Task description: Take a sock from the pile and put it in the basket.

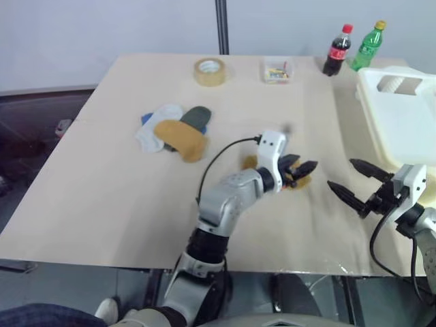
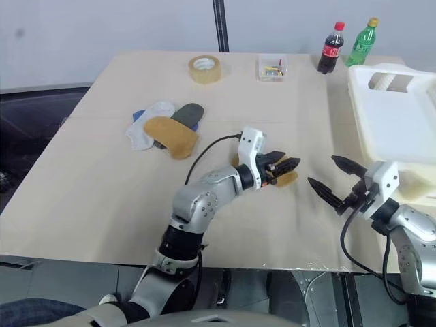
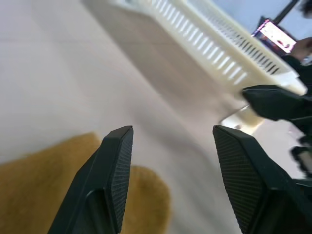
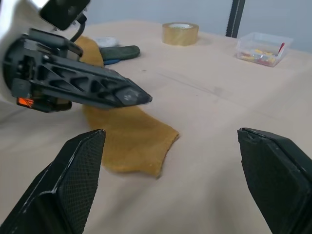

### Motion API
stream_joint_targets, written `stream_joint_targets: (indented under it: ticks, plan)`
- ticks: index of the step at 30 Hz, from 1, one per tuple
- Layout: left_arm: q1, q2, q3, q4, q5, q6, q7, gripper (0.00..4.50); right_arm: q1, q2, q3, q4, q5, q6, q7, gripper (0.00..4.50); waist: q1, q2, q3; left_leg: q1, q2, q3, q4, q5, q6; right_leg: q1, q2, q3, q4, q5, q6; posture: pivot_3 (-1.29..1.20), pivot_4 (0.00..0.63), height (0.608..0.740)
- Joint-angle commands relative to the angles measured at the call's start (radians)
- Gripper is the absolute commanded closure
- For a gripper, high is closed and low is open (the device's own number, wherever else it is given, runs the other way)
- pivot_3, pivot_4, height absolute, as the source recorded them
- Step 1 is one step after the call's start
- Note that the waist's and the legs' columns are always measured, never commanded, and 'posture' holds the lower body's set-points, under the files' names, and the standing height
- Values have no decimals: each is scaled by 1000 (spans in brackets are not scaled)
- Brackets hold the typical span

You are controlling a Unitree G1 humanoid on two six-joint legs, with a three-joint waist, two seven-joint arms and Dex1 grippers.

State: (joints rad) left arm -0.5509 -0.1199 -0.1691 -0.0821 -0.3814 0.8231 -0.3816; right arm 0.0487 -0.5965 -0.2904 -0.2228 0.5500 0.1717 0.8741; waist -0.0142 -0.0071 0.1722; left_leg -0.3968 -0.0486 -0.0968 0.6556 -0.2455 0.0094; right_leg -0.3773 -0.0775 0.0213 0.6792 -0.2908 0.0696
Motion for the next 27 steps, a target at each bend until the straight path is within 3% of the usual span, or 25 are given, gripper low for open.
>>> stream_joint_targets:
  ticks: [1, 4, 6, 12, 15, 18, 20, 22, 25, 27]
  plan:
    - [-45, 134, 39, -27, -4, -70, -111, 1730, -46, -24, 48, 19, -38, 26, 4, 0, 0, 0, 0, 0, 0, 0, 0, 0, 0, 0, 0, 0, 0, 0, 0, 0, 150, 738]
    - [-62, 328, 23, 124, 87, -227, -232, 1730, -121, -18, 128, 78, -111, 71, -40, 0, -5, 1, -1, 1, 0, 2, 0, 0, 0, 0, 2, 2, 0, 0, 0, 0, 150, 738]
    - [-59, 396, 17, 216, 100, -330, -324, 1730, -162, -11, 165, 108, -139, 117, -68, 0, -4, 2, -1, 3, 0, 2, 0, 0, -1, 0, 3, 2, 1, 0, 0, 0, 150, 738]
    - [-106, 456, 2, 509, 155, -520, -476, 1730, -264, 37, 229, 178, -181, 253, -153, 0, 13, 1, -1, -2, -1, -1, -1, 0, -1, -2, -1, -1, -2, 0, 0, 0, 150, 738]
    - [-101, 448, -27, 554, 177, -558, -532, 1679, -271, 39, 249, 189, -197, 280, -156, 879, 19, 1, -1, -3, -2, -2, 0, 0, 0, -1, -2, -2, -3, 0, 0, 0, 150, 738]
    - [-89, 436, -36, 562, 200, -584, -542, 1679, -263, 43, 257, 179, -203, 272, -150, 2514, 17, 1, -1, -2, -2, -2, -1, 0, 0, -1, -2, -2, -2, 0, 0, 0, 150, 738]
    - [-78, 422, -25, 552, 197, -583, -537, 2228, -257, 46, 253, 167, -201, 268, -150, 3312, 15, 1, -1, -1, -2, -2, 0, 0, 0, -1, -2, -2, -1, 0, 0, 0, 150, 738]
    - [-65, 414, -19, 534, 193, -574, -542, 3012, -251, 49, 254, 160, -200, 266, -149, 4382, 10, 1, -1, -1, -2, -2, 0, 0, 1, -1, -2, -2, 0, 0, 0, 0, 150, 738]
    - [-46, 413, -22, 511, 200, -574, -549, 4452, -246, 57, 259, 157, -203, 259, -145, 4500, 2, 1, -1, -1, -2, -2, 0, -1, 2, -1, -2, -2, 0, 0, 0, 0, 150, 738]
    - [-37, 412, -22, 500, 200, -572, -552, 4452, -246, 62, 261, 155, -205, 257, -146, 4500, 1, 1, -2, 0, -2, -2, 0, -1, 2, -1, -2, -2, 0, 0, 0, 0, 150, 738]
